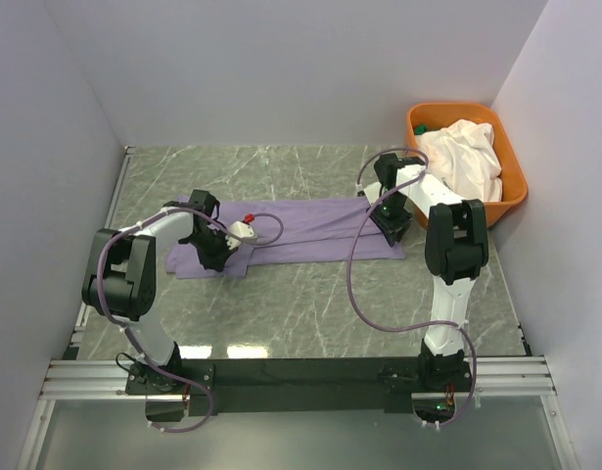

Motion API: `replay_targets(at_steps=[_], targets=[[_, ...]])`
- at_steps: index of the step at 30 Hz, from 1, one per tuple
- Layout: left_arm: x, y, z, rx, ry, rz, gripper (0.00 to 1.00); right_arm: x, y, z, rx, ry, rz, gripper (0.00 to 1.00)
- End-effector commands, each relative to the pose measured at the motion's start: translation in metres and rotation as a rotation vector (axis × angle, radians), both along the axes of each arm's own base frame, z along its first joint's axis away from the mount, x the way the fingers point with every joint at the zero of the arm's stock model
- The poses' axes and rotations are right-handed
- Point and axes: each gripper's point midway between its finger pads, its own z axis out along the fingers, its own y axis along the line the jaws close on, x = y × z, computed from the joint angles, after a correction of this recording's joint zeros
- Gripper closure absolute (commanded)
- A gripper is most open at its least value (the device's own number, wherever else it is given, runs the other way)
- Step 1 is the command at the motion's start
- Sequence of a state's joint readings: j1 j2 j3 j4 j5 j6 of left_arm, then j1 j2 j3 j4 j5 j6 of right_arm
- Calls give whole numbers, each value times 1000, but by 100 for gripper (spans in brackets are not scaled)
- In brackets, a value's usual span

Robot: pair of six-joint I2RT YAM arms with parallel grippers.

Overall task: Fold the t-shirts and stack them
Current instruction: Fold the tshirt

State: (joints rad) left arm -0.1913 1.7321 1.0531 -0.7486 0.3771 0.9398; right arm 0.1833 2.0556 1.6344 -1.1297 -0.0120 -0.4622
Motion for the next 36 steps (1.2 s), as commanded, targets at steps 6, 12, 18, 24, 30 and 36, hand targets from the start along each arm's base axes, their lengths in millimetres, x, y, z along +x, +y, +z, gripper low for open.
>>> replay_targets(at_steps=[6, 12, 18, 24, 30, 36], targets=[[1, 13, 63, -58, 71, 14, 99, 3, -5, 17, -17, -68, 13, 66], [50, 27, 97, -93, 4, 79, 99, 4, -3, 13, -3, -67, 6, 66], [141, 33, 106, -140, -108, 185, 99, 4, -3, 11, -5, -57, 5, 66], [223, 31, 108, -176, -247, 235, 88, 7, -2, 13, -6, -51, 6, 65], [237, 43, 124, -231, -288, 279, 48, 12, 4, 12, 21, -48, 1, 66], [173, 60, 144, -304, -152, 286, 46, 15, 10, 14, 48, -64, 0, 67]])
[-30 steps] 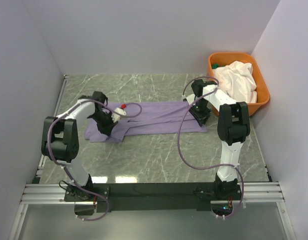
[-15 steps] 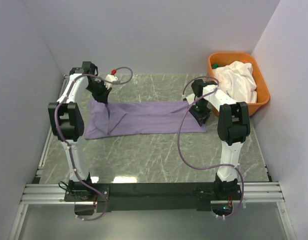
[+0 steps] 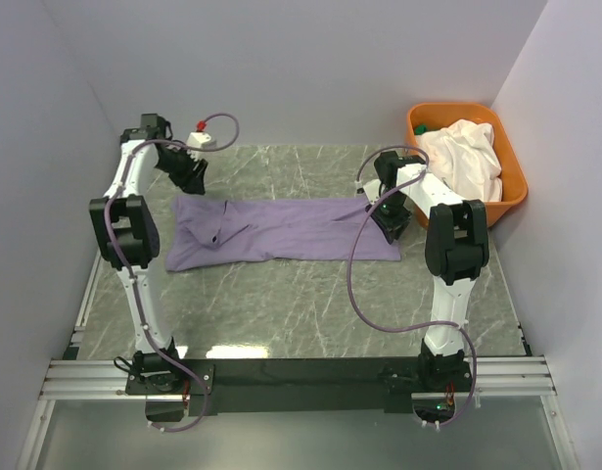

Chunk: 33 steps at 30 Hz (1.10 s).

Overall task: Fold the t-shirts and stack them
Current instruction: Fold the tshirt

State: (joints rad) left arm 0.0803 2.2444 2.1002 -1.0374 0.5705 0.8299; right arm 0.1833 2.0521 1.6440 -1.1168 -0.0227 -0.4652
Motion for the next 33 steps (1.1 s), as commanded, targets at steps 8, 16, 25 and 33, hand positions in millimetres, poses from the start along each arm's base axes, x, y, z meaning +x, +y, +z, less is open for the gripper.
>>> replay_targets(at_steps=[8, 16, 25, 33], targets=[[-116, -14, 7, -72, 170, -73, 38, 11, 10, 8, 37, -35, -3, 68], [-134, -33, -22, 29, 145, -164, 34, 14, 9, 4, 31, -27, -2, 70], [-91, -31, -19, 95, 49, -114, 89, 14, 10, 2, 31, -25, -8, 71], [-20, -16, 7, 39, -48, 13, 99, 14, 10, 0, 31, -27, -12, 72]])
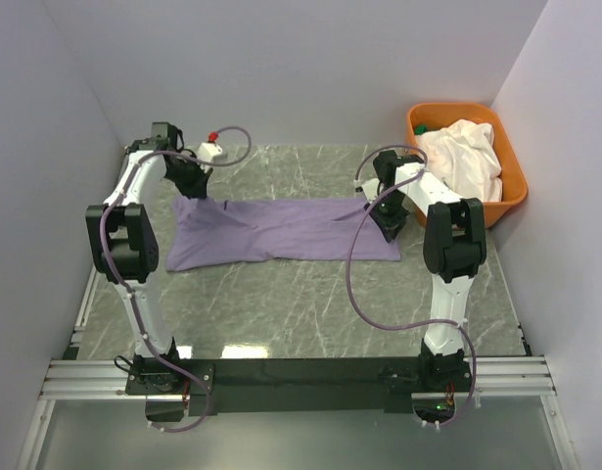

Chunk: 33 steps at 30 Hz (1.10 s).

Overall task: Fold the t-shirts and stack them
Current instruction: Fold the tshirt

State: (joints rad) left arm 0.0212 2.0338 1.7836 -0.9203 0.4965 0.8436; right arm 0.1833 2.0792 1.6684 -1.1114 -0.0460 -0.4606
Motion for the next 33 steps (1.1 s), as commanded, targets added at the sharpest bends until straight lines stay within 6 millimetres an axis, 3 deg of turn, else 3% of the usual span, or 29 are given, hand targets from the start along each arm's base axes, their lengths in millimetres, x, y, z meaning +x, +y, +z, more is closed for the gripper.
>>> replay_targets(at_steps=[1, 4, 7, 10, 11, 16, 22, 26, 33], targets=[[32, 3, 7, -34, -57, 63, 99, 8, 5, 4, 9, -28, -10, 72], [48, 9, -8, -19, -51, 120, 86, 9, 6, 4, 10, -34, -12, 72], [55, 21, -22, -17, -22, 195, 66, 13, 6, 6, 14, -52, -13, 72], [59, 33, -11, -73, -36, 273, 48, 16, 8, 8, 22, -66, -13, 72], [62, 37, 2, -88, -69, 293, 44, 15, 8, 8, 25, -67, -13, 72], [40, 47, 29, -144, -96, 336, 43, 22, 13, 7, 43, -85, -12, 73], [23, 32, 25, -233, -30, 346, 49, 36, 20, 2, 76, -111, -32, 76], [27, 14, 5, -356, 95, 388, 54, 46, 28, -3, 101, -106, -51, 77], [42, 8, -37, -392, 234, 500, 56, 38, 33, -32, 78, -12, -52, 78]])
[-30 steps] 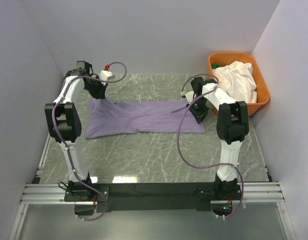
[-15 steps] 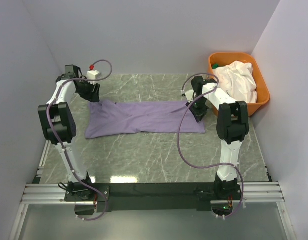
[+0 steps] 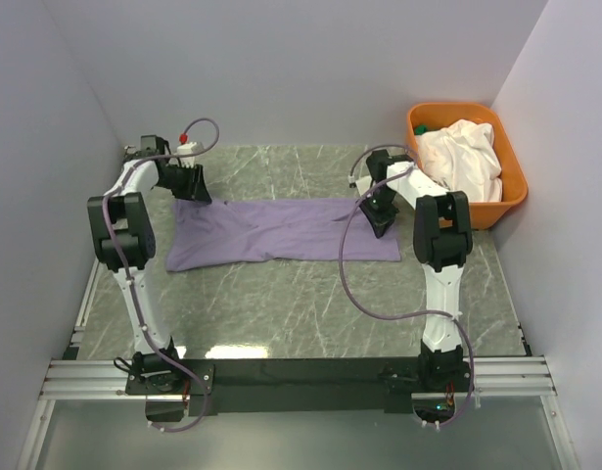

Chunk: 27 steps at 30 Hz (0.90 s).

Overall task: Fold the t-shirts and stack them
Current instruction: Fold the tshirt

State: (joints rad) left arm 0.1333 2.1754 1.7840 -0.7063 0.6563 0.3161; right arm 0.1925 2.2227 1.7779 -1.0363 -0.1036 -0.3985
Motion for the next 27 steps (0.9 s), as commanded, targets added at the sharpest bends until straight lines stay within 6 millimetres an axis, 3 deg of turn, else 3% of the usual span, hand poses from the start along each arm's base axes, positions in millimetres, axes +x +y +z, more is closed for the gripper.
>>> replay_targets(at_steps=[1, 7, 9, 10, 11, 13, 14, 15, 16, 18, 19, 21, 22, 23, 24, 25, 26, 27], targets=[[9, -6, -15, -45, 72, 64, 56, 0, 12, -3, 9, 26, 4, 78], [27, 7, -39, 40, 98, 124, 56, -35, 11, -6, 3, 129, 61, 79], [45, 11, -44, 75, 75, 142, 56, -56, 15, -5, 5, 166, 92, 79], [51, 16, -56, 98, 85, 154, 56, -64, 18, -3, 9, 181, 121, 79], [70, 18, -40, 102, 28, 166, 55, -85, 25, -6, 15, 232, 155, 79], [87, 23, -40, 112, -1, 185, 51, -108, 43, 4, 74, 254, 228, 79], [105, 24, -15, 108, -76, 186, 50, -133, 53, 8, 86, 287, 291, 79], [111, 23, -3, 103, -108, 178, 48, -146, 61, 11, 99, 299, 336, 79], [116, 21, 21, 96, -162, 174, 47, -159, 71, 15, 138, 312, 392, 79], [114, 21, 52, 89, -220, 170, 46, -180, 84, 32, 188, 318, 465, 78], [106, 20, 96, 90, -292, 166, 45, -180, 86, 38, 209, 306, 478, 78], [85, 22, 102, 107, -279, 184, 43, -162, 87, 54, 221, 236, 459, 77], [70, 21, 138, 108, -331, 194, 41, -153, 84, 59, 217, 204, 444, 76], [51, 18, 120, 90, -261, 210, 42, -136, 85, 67, 213, 141, 433, 76], [40, 20, 121, 93, -240, 250, 42, -124, 79, 67, 182, 110, 417, 76], [24, 16, 137, 75, -246, 259, 43, -111, 69, 68, 156, 82, 381, 76], [4, 13, 112, 60, -160, 271, 46, -92, 67, 69, 131, 21, 363, 75], [-8, 10, 106, 50, -123, 284, 48, -81, 56, 60, 74, 19, 338, 75]])
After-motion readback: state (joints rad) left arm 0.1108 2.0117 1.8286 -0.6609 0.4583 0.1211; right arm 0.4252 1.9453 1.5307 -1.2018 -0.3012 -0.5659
